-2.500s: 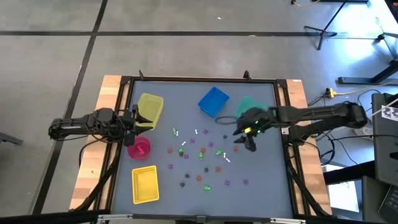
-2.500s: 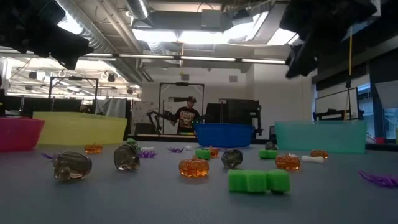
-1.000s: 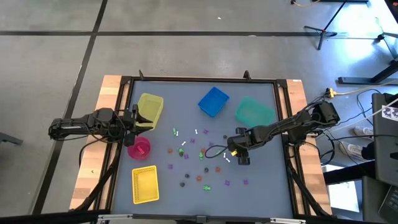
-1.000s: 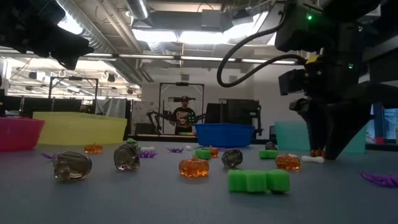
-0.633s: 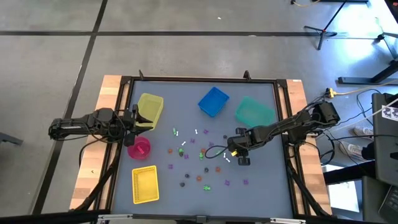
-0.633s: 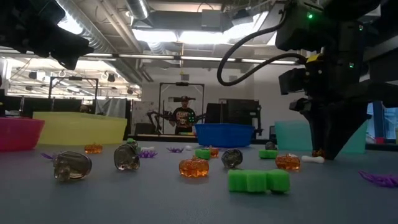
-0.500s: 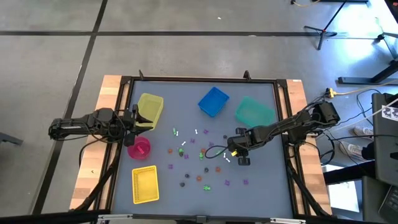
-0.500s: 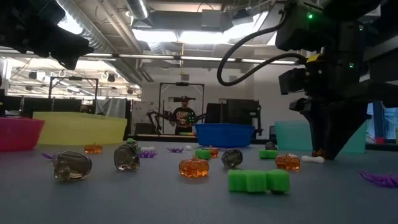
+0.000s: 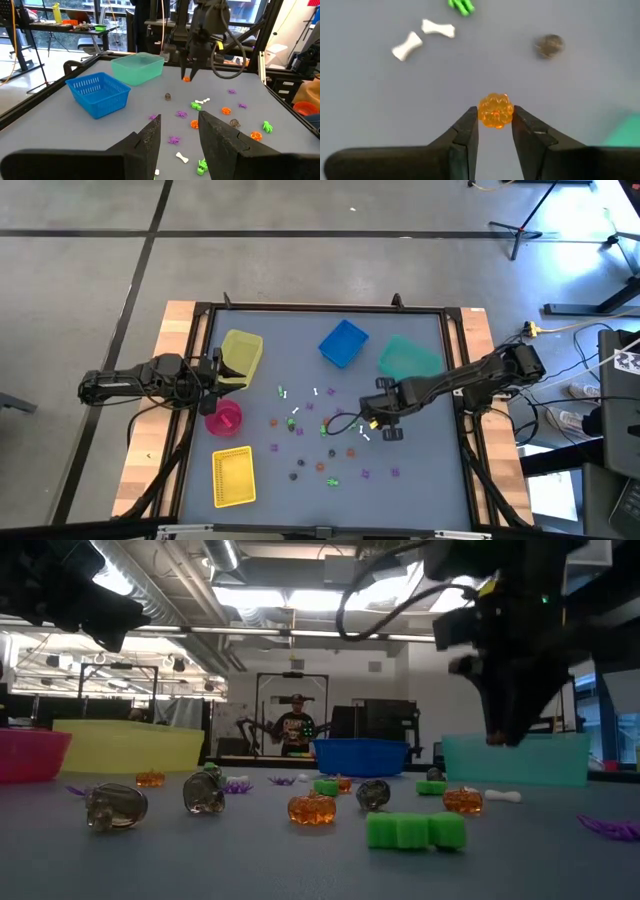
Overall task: Sort Halloween decoration
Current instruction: Put the orange pumpkin toy into the green bin
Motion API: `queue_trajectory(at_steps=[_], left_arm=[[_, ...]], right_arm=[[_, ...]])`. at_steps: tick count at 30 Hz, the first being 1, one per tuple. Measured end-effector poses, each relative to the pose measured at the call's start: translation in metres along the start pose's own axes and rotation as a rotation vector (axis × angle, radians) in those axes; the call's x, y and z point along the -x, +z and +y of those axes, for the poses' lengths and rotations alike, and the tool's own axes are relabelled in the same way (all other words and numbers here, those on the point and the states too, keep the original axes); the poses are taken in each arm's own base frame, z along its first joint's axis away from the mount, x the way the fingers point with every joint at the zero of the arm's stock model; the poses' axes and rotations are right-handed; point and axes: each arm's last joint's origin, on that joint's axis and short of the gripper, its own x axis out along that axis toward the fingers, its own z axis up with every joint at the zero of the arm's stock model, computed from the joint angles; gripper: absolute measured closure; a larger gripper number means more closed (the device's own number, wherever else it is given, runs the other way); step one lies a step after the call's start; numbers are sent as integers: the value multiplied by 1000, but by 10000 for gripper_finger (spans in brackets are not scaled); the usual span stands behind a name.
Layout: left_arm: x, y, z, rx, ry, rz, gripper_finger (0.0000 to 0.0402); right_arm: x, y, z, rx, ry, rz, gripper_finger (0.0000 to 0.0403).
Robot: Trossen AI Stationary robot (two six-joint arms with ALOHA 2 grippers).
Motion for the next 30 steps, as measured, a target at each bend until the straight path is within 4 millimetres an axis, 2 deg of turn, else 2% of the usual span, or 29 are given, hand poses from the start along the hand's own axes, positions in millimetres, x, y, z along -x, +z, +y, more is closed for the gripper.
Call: queue_trajectory(at_steps=[4, 8, 15, 23, 30], left_arm=[[0, 0, 0, 0, 0, 0, 285], [0, 0, 0, 0, 0, 0, 285], [0, 0, 0, 0, 0, 0, 285], [0, 0, 0, 0, 0, 0, 285], [0, 0, 0, 0, 0, 0, 285]], right_arm=[[16, 2, -5, 40, -78, 51, 302], [24, -3, -18, 26, -141, 139, 302], [25, -18, -56, -47, -235, 311, 302], [23, -28, -95, -107, -228, 363, 302], [22, -36, -119, -194, -220, 380, 302]])
